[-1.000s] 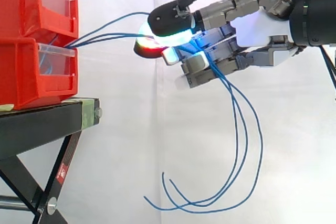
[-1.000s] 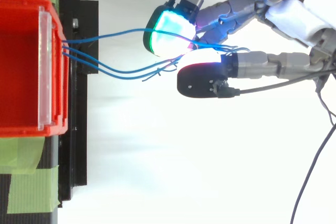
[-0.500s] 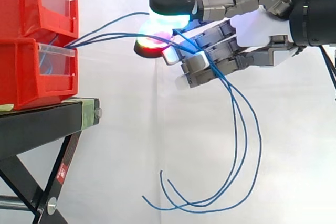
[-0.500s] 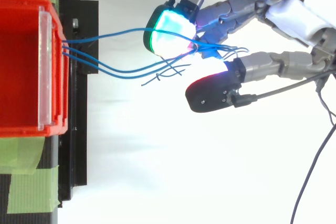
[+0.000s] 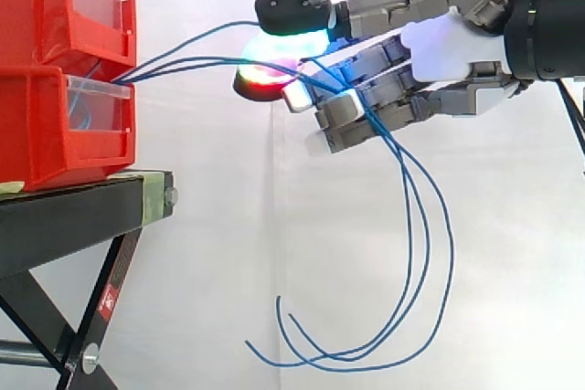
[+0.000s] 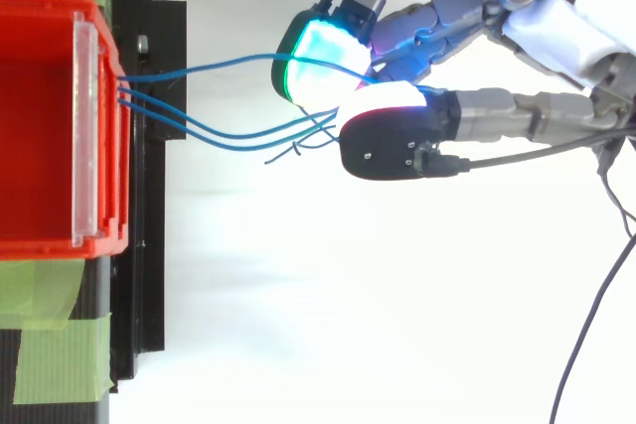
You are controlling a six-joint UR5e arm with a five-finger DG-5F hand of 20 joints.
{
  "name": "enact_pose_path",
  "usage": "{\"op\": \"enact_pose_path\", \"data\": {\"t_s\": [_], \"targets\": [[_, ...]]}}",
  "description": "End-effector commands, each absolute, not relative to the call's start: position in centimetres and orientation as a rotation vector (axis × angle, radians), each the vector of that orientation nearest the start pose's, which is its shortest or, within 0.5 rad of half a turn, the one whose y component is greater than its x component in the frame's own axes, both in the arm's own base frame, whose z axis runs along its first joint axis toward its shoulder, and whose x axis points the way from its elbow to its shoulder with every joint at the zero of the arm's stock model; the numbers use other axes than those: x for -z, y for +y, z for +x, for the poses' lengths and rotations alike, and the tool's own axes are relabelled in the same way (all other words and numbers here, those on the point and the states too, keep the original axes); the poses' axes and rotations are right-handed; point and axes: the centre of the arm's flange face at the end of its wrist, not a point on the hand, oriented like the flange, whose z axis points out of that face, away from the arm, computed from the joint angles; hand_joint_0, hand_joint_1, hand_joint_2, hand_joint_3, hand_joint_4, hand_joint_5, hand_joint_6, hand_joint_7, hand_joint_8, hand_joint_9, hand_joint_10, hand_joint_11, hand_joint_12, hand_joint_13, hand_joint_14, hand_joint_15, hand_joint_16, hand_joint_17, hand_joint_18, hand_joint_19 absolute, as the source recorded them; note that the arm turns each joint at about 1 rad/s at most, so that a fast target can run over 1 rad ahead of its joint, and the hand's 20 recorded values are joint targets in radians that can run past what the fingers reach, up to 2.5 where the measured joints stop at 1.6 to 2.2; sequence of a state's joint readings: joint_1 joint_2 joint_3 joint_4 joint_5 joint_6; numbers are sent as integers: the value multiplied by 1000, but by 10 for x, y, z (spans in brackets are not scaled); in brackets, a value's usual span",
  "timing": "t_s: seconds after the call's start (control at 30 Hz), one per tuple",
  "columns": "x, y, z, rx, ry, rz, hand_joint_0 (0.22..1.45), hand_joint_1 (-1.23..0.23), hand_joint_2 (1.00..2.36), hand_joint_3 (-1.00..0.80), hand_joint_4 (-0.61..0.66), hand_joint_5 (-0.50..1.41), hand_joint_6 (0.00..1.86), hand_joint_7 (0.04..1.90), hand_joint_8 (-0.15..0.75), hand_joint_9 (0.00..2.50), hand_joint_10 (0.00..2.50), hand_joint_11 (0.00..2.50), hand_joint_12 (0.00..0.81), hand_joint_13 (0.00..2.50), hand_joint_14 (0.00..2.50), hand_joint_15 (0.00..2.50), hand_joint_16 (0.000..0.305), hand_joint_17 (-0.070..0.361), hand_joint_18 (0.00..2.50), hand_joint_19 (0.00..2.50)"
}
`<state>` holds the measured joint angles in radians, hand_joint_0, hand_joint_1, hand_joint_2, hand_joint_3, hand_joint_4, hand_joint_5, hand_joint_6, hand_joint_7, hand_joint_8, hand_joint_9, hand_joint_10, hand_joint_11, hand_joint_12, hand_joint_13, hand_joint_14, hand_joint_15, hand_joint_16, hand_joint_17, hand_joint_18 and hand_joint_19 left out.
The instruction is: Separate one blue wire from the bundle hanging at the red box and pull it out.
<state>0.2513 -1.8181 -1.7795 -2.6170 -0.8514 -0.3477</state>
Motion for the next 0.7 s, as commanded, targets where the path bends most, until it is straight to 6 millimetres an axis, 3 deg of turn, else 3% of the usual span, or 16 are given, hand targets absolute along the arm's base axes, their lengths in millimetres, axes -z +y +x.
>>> {"op": "enact_pose_path", "data": {"t_s": [0.0,0.4,0.67], "targets": [[-307,-59,571,-635,1004,1186,653,-806,1019,-202,149,-203,895,806,322,934,18,1058,370,1172,8,1540,51,115,686,385],[-308,-59,570,-636,1003,1186,708,-856,1021,-55,160,-211,906,796,313,907,18,1055,366,1156,8,1544,51,114,688,376],[-308,-59,570,-638,1002,1186,711,-895,1020,-80,182,-222,902,812,309,846,18,1043,372,1099,7,1564,51,116,664,360]]}}
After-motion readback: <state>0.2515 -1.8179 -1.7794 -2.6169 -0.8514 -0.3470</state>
